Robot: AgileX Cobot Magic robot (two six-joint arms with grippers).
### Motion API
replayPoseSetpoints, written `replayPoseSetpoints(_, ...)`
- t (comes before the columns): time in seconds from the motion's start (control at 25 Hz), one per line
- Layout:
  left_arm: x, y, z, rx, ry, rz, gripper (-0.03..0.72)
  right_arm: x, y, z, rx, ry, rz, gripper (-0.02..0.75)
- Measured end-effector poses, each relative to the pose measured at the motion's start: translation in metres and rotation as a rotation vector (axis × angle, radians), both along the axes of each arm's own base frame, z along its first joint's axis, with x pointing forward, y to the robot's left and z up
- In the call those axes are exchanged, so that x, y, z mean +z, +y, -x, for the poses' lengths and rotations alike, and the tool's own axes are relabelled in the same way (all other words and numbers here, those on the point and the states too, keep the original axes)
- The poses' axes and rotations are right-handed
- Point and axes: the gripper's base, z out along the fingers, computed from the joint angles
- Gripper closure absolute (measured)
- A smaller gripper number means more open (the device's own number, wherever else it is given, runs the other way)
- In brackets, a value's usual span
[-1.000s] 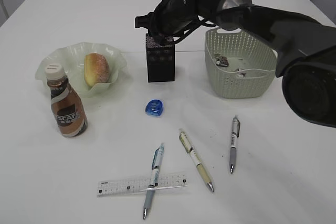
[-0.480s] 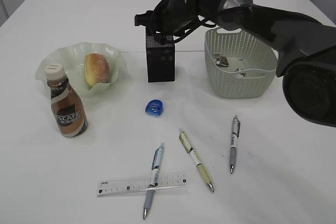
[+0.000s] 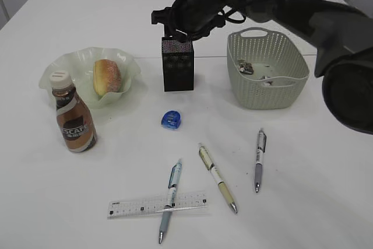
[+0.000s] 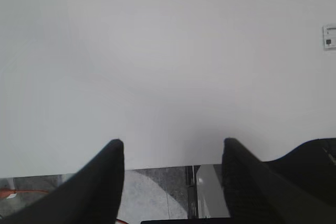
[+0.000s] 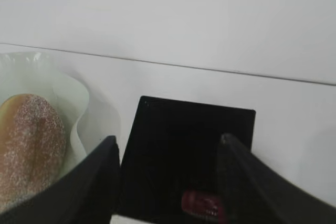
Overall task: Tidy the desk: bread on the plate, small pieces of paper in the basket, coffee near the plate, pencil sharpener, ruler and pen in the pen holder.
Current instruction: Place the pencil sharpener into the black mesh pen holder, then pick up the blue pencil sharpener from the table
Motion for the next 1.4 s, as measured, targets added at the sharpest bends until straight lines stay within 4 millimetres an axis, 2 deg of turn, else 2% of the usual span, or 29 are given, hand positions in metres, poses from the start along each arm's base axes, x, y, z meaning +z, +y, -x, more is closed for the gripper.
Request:
replayPoseSetpoints(0.12,0.015,-0.002,-0.002,-0.009,-0.042,0.022,0.255,0.021,-0.006,0.012,-0.004,0.067,0.028,0.308)
replayPoseSetpoints(0.24,0.038,-0.006,-0.005,-0.03,-0.118,0.062,0.255,0.045,-0.015,0.027,-0.01,0.144,0.058,0.309)
replayPoseSetpoints(0.36,0.06,-0.017,-0.007,-0.087,-0.173,0.176,0.255,0.058,-0.02,0.044,-0.006,0.27,0.078,0.317)
replayPoseSetpoints(0.48,0.067,-0.03,-0.013,-0.164,-0.169,0.298,0.255,0.071,-0.021,0.054,0.006,0.304,0.06,0.329)
replayPoseSetpoints(0.76,0.047,-0.059,-0.033,-0.348,-0.048,0.292,0.255,0.108,-0.022,0.069,0.033,0.266,-0.007,0.332)
replayPoseSetpoints(0.92,0.038,-0.092,-0.05,-0.471,-0.008,0.256,0.255,0.128,-0.028,0.077,0.035,0.227,-0.014,0.332)
replayPoseSetpoints(1.08,0.031,-0.126,-0.078,-0.516,0.027,0.211,0.255,0.141,-0.033,0.082,0.03,0.203,-0.022,0.332)
replayPoseSetpoints(1.24,0.024,-0.151,-0.118,-0.504,0.045,0.147,0.255,0.14,-0.047,0.085,0.009,0.234,-0.006,0.332)
replayPoseSetpoints(1.4,0.017,-0.17,-0.159,-0.478,0.043,0.103,0.255,0.124,-0.082,0.083,-0.043,0.309,0.029,0.332)
